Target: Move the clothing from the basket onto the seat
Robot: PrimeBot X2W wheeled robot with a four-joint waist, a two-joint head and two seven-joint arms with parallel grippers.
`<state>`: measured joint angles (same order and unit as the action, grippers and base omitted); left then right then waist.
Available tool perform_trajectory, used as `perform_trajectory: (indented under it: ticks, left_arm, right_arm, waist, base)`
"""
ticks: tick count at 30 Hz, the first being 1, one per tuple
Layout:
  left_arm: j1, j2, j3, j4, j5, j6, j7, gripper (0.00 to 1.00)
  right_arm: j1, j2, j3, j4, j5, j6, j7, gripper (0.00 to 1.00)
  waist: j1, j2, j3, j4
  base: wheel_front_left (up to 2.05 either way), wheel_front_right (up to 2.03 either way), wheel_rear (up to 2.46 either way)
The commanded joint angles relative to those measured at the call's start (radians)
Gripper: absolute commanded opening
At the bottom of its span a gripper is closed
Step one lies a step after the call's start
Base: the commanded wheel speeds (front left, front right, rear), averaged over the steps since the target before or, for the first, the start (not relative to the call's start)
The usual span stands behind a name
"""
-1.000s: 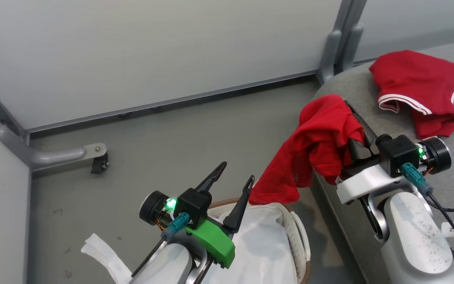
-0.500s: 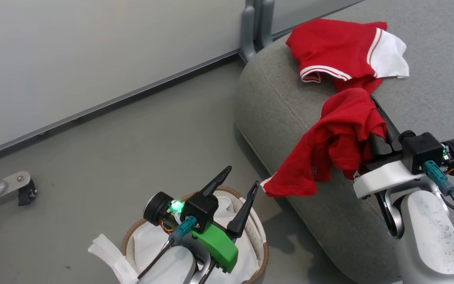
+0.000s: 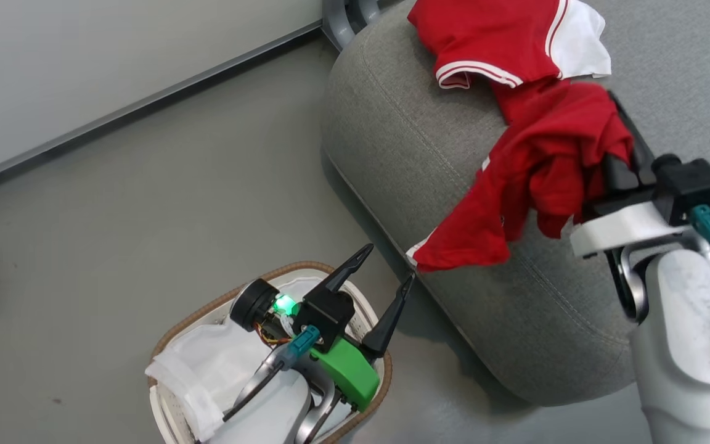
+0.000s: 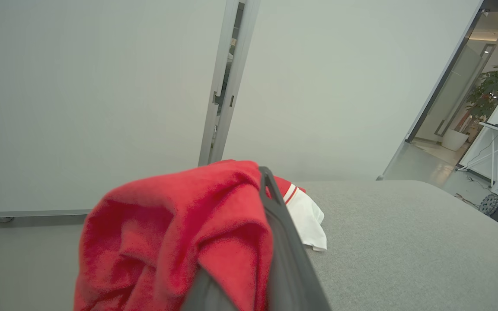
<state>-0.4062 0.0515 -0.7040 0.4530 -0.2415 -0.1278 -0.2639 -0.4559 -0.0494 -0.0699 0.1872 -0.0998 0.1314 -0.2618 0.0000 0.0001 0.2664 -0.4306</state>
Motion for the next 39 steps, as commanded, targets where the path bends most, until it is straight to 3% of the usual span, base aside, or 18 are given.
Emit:
perform_trajectory:
  ticks: [1, 5, 8, 11, 17, 22, 27, 39]
  left_arm:
    - [-0.022, 0.014, 0.002, -0.004, 0.009, -0.004, -0.001, 1.00]
    - [-0.056, 0.028, -0.007, -0.016, 0.034, -0.004, -0.001, 1.00]
    - [-0.079, 0.041, -0.009, -0.031, 0.046, -0.004, -0.001, 1.00]
    - [-0.111, 0.052, -0.024, -0.050, 0.065, -0.004, -0.001, 1.00]
    - [-0.161, 0.069, -0.041, -0.095, 0.100, -0.003, 0.000, 1.00]
    - [-0.187, 0.078, -0.049, -0.125, 0.115, 0.011, 0.006, 1.00]
    - [-0.195, 0.086, -0.048, -0.144, 0.119, 0.025, 0.014, 1.00]
    - [-0.165, 0.115, -0.034, -0.150, 0.091, 0.043, 0.018, 1.00]
  right_arm:
    - [-0.052, -0.003, -0.016, -0.013, -0.017, -0.001, -0.005, 0.00]
    - [-0.197, -0.041, -0.074, -0.021, -0.075, -0.001, -0.005, 0.00]
    - [-0.315, -0.065, -0.109, 0.002, -0.049, -0.001, -0.005, 0.00]
    - [-0.448, -0.167, -0.130, 0.066, -0.051, -0.002, -0.004, 0.00]
    - [-0.669, -0.304, -0.176, 0.211, -0.078, -0.001, -0.004, 0.00]
    - [-0.756, -0.357, -0.226, 0.305, -0.097, -0.001, -0.004, 0.00]
    - [-0.716, -0.367, -0.280, 0.372, -0.114, -0.001, -0.004, 0.00]
    - [-0.496, -0.285, -0.315, 0.472, -0.154, -0.001, -0.004, 0.00]
  waist:
    - [0.0000, -0.0001, 0.051, 0.024]
    - [0.0000, -0.0001, 0.113, 0.060]
    - [0.0000, -0.0001, 0.162, 0.086]
    - [0.0000, -0.0001, 0.224, 0.120]
    - [0.0000, -0.0001, 0.344, 0.177]
    - [0.0000, -0.0001, 0.424, 0.198]
    - [0.0000, -0.0001, 0.472, 0.200]
    - [0.0000, -0.0001, 0.475, 0.171]
  base:
    - [0.00, 0.00, 0.00]
    - [0.00, 0.00, 0.00]
    - [0.00, 0.00, 0.00]
    - [0.00, 0.00, 0.00]
    - [0.00, 0.00, 0.00]
    - [0.00, 0.00, 0.00]
    - [0.00, 0.00, 0.00]
    - [0.00, 0.00, 0.00]
